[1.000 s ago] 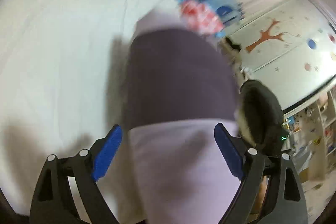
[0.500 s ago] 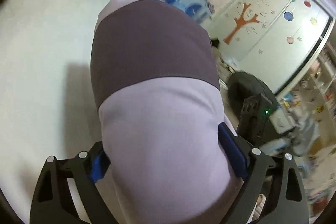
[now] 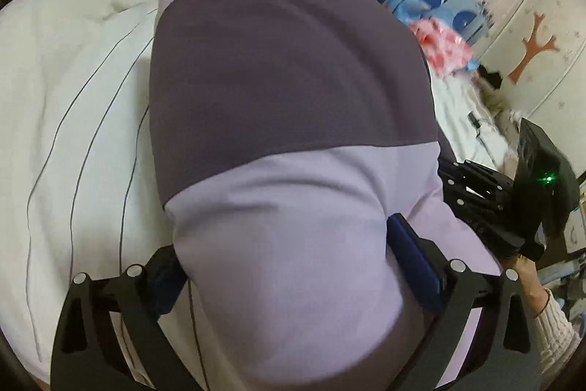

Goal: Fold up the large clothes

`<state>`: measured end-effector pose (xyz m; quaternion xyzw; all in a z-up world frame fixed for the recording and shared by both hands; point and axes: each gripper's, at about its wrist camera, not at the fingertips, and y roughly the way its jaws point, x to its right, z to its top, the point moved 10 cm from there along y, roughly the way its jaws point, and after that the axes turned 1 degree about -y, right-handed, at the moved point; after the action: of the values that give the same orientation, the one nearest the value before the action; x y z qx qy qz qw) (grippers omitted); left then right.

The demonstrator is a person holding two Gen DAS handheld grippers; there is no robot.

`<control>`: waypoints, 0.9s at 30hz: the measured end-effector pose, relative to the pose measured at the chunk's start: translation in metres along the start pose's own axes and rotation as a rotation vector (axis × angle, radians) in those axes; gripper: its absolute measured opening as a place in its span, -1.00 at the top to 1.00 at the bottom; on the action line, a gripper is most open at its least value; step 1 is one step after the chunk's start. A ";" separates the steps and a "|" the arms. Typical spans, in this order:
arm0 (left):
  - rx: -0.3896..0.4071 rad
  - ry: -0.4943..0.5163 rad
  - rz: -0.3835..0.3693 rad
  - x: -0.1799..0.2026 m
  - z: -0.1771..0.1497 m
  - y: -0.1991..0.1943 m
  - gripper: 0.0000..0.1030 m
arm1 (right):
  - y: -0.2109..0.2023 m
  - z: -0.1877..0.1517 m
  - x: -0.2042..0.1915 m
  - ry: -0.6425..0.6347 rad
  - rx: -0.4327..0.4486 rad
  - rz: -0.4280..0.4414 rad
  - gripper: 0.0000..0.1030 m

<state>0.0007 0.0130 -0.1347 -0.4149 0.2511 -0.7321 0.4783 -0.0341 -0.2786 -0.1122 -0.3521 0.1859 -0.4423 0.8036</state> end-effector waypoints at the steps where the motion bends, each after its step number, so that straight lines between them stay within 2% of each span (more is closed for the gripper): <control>1: 0.023 0.000 0.023 0.003 0.002 -0.003 -0.86 | 0.000 0.003 -0.002 -0.009 -0.016 -0.006 0.66; 3: 0.047 0.021 0.063 0.016 0.010 -0.002 -0.86 | 0.001 0.009 0.004 0.059 -0.081 0.044 0.66; 5: 0.063 0.026 0.089 0.019 0.014 -0.001 -0.87 | -0.007 0.018 0.016 0.120 -0.105 0.049 0.66; 7: 0.073 0.022 0.099 0.014 0.015 0.006 -0.88 | -0.028 0.051 0.018 0.136 -0.013 0.069 0.66; 9: 0.093 0.033 0.114 0.017 0.016 0.003 -0.89 | -0.037 0.082 0.016 0.171 0.040 0.106 0.44; 11: 0.105 0.045 0.129 0.016 0.023 -0.002 -0.89 | -0.029 0.105 0.011 0.183 0.049 0.135 0.14; 13: 0.117 0.060 0.151 0.018 0.027 -0.003 -0.89 | 0.001 0.121 0.007 0.186 0.009 0.129 0.12; 15: 0.127 0.059 0.158 0.012 0.023 -0.007 -0.89 | 0.042 0.123 0.012 0.204 -0.039 0.101 0.01; 17: 0.139 0.053 0.158 0.010 0.026 -0.005 -0.89 | 0.081 0.114 0.024 0.229 -0.049 0.070 -0.21; 19: 0.150 0.053 0.166 0.009 0.028 -0.002 -0.89 | 0.105 0.107 0.035 0.329 -0.062 0.123 -0.26; 23: 0.166 0.080 0.200 0.016 0.029 -0.001 -0.89 | 0.115 0.106 0.041 0.354 -0.073 0.139 -0.25; 25: 0.177 0.095 0.214 0.017 0.027 -0.002 -0.89 | 0.109 0.108 0.040 0.342 -0.086 0.141 -0.25; 27: 0.189 0.114 0.238 0.016 0.024 -0.005 -0.89 | 0.088 0.112 0.042 0.314 -0.091 0.094 -0.25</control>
<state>0.0150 0.0013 -0.1120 -0.2931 0.2551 -0.7129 0.5838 0.1079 -0.2371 -0.0992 -0.3059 0.3453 -0.4450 0.7676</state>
